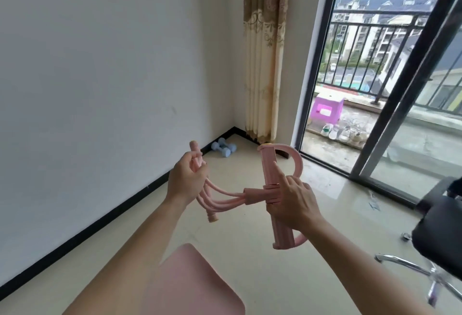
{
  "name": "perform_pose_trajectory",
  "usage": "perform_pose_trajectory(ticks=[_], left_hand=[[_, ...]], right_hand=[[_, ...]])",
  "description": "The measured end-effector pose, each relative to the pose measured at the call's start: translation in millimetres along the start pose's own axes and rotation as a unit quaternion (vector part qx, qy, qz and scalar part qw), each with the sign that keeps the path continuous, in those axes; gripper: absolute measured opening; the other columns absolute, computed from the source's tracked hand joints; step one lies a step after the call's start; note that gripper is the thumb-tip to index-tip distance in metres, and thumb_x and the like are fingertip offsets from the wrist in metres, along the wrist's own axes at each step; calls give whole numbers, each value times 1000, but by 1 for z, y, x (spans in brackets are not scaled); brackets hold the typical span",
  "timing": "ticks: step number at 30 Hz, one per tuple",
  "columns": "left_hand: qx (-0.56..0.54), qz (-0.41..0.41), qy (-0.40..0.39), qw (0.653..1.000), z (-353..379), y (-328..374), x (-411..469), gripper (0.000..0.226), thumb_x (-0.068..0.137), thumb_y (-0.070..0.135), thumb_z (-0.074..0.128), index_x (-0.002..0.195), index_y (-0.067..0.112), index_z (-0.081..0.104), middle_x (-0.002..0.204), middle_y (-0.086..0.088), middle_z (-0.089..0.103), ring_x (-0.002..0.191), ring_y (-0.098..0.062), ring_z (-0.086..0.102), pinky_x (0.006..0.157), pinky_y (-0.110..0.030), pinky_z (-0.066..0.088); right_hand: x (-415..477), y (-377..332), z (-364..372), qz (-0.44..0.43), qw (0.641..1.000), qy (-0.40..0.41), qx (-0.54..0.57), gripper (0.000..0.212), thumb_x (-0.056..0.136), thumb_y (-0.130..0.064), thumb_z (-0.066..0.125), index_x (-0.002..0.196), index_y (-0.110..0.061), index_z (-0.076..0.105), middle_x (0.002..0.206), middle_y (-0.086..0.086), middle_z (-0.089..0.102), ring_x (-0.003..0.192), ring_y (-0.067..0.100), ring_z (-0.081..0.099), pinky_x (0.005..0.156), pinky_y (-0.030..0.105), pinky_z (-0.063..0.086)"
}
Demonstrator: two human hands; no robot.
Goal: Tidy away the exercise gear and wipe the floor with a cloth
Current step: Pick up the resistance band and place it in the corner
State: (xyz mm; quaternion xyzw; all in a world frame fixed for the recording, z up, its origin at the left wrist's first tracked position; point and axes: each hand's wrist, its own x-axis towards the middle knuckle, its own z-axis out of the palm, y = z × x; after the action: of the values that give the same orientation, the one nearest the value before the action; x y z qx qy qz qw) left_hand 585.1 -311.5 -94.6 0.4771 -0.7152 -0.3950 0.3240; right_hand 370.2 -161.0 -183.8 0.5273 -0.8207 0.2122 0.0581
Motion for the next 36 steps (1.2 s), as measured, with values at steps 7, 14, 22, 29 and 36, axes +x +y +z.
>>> perform_pose_trajectory(ticks=[7,14,22,29,36], left_hand=[[-12,-59,5,998,129,-2,182,29,85,19,63,114,24,61,100,9,64,92,-9,63,81,-28,51],[10,-127,39,991,189,13,342,17,87,24,64,100,31,56,93,19,59,92,-6,60,74,-26,44],[55,-167,93,980,214,-29,536,26,89,27,59,113,26,50,101,9,57,97,-18,59,79,-31,43],[73,-232,82,967,230,-98,729,30,91,25,51,121,19,51,105,5,60,102,-22,58,84,-33,44],[65,-293,36,953,254,-136,882,30,92,25,51,122,25,46,96,13,53,91,-16,57,76,-29,40]], right_hand=[[183,115,75,-5,999,-37,22,104,71,-40,62,160,-28,9,114,1,64,112,25,56,94,37,42],[383,173,122,-68,991,-113,33,106,73,-41,59,160,-31,-1,121,0,62,115,24,54,93,37,42],[587,160,224,-161,975,-154,23,108,74,-38,62,157,-35,-7,114,-2,62,109,24,57,92,36,43],[759,147,329,-149,966,-211,-1,106,74,-37,64,157,-36,-3,111,-4,61,111,24,55,94,37,44],[887,157,400,-121,954,-275,13,103,74,-33,65,157,-33,5,119,-1,59,115,25,52,96,37,44]])
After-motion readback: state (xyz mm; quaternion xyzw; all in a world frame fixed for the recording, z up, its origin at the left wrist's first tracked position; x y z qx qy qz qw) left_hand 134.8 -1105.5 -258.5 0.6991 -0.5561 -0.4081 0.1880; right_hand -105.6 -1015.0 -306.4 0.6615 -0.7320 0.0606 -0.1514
